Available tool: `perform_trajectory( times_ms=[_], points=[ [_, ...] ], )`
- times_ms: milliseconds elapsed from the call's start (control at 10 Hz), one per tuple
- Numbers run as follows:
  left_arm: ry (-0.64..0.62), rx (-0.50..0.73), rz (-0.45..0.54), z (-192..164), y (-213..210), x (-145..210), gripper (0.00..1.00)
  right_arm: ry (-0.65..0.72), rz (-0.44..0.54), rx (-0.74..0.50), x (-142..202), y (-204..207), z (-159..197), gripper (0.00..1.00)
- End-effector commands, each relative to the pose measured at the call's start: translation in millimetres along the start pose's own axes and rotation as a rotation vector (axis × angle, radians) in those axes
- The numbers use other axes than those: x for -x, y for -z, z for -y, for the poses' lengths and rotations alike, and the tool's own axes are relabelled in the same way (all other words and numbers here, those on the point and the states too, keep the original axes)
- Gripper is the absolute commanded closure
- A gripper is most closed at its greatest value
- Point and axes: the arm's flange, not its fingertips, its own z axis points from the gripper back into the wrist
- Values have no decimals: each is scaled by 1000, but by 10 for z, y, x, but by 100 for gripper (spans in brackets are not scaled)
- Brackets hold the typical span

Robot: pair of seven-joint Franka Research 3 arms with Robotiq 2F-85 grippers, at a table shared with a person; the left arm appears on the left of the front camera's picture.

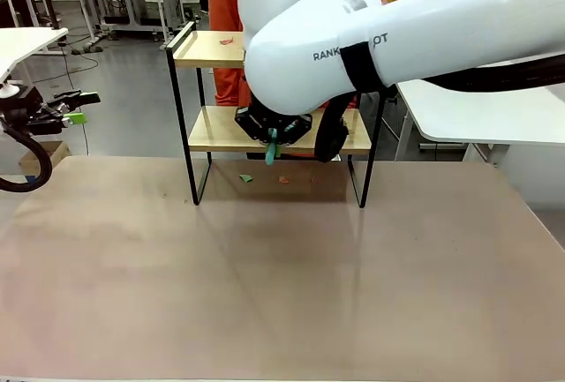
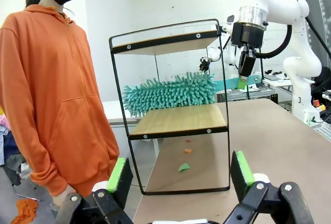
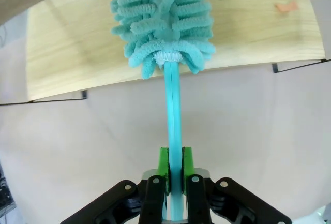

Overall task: Clean the shelf.
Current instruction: Clean the specific section of the Shelf indicated by the human with the Duster.

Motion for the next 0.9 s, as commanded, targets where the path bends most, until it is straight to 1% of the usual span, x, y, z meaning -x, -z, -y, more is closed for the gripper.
perform_trajectory(
  times_ms=[0,300,600,800],
  points=[
    [16,2,-4,7,8,-26,0,-12,-37,39,-20,17,295,87],
    [16,2,-4,7,8,-26,0,13,-32,106,-99,-7,670,87],
    [16,2,-4,7,8,-26,0,-25,-33,191,-196,9,1004,87],
    [16,2,-4,7,8,-26,0,-48,-1,232,-207,-82,1153,87]
  ],
)
